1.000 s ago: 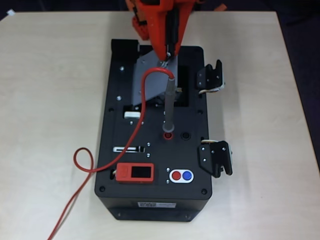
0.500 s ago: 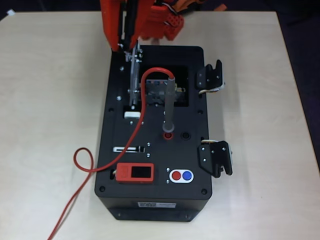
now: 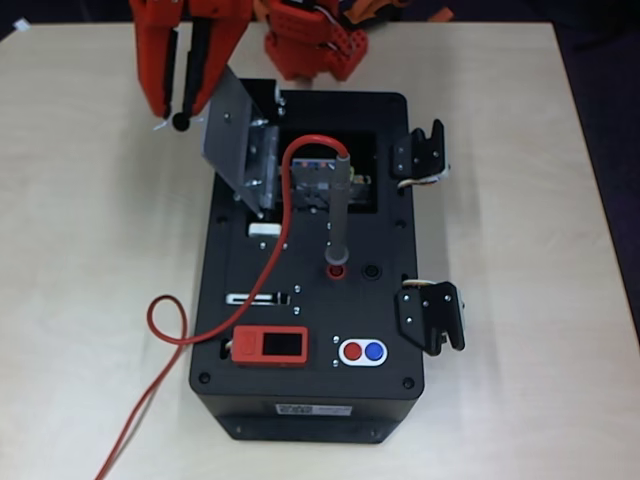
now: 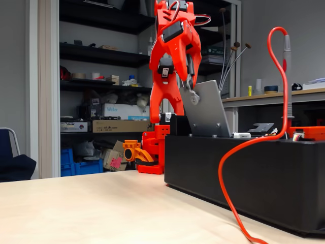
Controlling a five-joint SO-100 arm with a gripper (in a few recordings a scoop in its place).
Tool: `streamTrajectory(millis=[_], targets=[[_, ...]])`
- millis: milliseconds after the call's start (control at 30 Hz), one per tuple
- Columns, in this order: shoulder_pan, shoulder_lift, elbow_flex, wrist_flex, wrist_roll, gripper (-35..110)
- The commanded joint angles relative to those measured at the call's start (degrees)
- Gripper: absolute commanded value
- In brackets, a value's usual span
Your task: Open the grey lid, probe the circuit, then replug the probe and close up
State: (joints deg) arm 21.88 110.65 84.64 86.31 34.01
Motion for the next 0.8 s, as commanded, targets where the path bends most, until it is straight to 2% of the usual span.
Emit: streamTrajectory(millis=[0,133,567,767], targets=[[1.0,-0.6,-1.1,-0.3,-1.8,18],[1.3,-1.5,-3.2,-1.0,-5.5,25],[3.0,-1.9,-7.1,-6.8,-10.9,21],[-5.4,-4.8,-16.2,-2.5,-6.2,19]])
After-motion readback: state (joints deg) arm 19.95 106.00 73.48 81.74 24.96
